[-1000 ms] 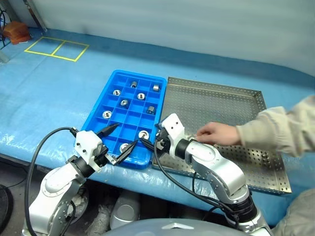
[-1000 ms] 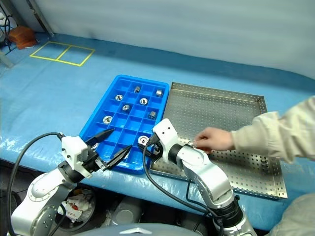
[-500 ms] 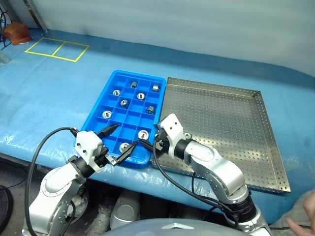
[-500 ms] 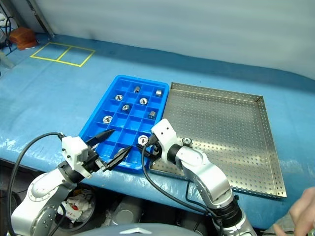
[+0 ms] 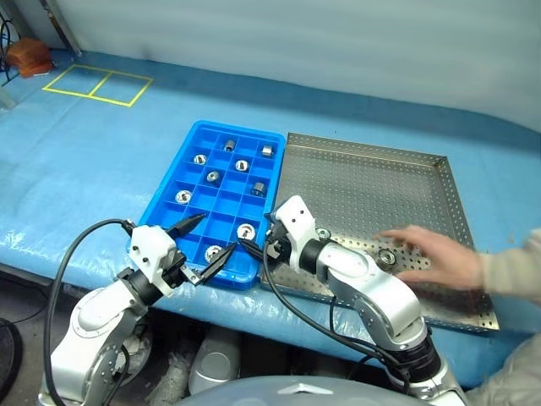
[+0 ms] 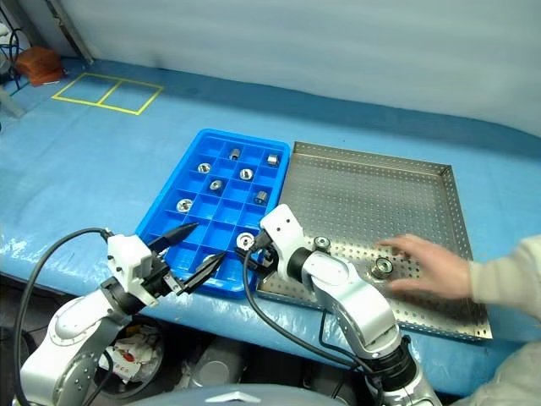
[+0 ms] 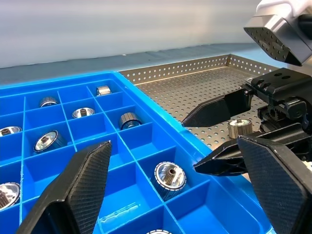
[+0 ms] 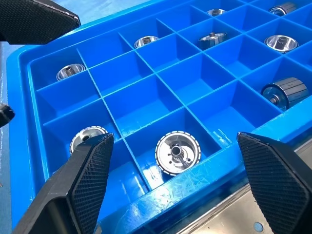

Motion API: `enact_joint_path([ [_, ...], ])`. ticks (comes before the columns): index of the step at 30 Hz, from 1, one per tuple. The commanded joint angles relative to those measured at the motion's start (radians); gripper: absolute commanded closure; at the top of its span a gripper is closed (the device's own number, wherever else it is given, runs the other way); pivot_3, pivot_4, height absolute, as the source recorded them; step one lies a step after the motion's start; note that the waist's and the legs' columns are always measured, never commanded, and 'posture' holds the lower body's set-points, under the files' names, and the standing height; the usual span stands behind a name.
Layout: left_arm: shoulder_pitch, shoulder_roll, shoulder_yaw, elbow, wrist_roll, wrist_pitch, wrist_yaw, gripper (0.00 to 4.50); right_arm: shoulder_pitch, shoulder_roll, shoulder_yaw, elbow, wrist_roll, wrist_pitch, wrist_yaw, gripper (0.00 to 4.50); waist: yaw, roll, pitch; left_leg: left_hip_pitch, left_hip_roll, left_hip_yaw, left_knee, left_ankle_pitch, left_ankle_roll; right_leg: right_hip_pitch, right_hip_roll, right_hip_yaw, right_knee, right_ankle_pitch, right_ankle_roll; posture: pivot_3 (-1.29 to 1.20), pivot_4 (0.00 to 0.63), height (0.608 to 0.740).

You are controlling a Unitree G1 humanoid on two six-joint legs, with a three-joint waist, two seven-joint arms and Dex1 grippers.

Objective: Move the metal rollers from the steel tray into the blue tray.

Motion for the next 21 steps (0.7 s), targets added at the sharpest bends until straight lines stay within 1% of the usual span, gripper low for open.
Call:
enact_joint_path([
  [1,-0.005,0.006,-0.005,-0.013,-0.005,-0.005,-0.006,0.0,-0.012,0.0,-0.007,-0.036,0.003,-0.023,-0.001,0.24,0.0,0.0,0.0,0.0,0.0,0.0,0.0,0.0,0.0,0.0,0.0,0.0,0.0,0.0,0.0,0.37,0.15,0.74],
  [11,-0.011,0.018,0.006,-0.02,-0.008,-0.006,-0.015,0.0,-0.019,0.002,-0.008,-0.05,0.002,-0.03,-0.004,0.24,-0.004,0.0,0.0,0.0,0.0,0.0,0.0,0.0,0.0,0.0,0.0,0.0,0.0,0.0,0.0,0.36,0.15,0.74],
  [16,-0.088,0.02,0.017,-0.04,-0.026,-0.001,-0.008,0.0,-0.036,0.01,-0.076,-0.107,0.011,-0.02,-0.031,0.24,-0.01,0.0,0.0,0.0,0.0,0.0,0.0,0.0,0.0,0.0,0.0,0.0,0.0,0.0,0.0,0.34,0.15,0.74],
  [21,-0.155,0.016,-0.031,-0.028,-0.017,0.005,-0.019,0.0,-0.001,-0.003,-0.174,-0.159,0.002,0.009,-0.088,0.24,-0.03,0.0,0.0,-0.001,-0.001,0.0,0.0,0.0,0.0,0.0,0.0,0.0,-0.001,0.001,0.001,0.28,0.15,0.74],
])
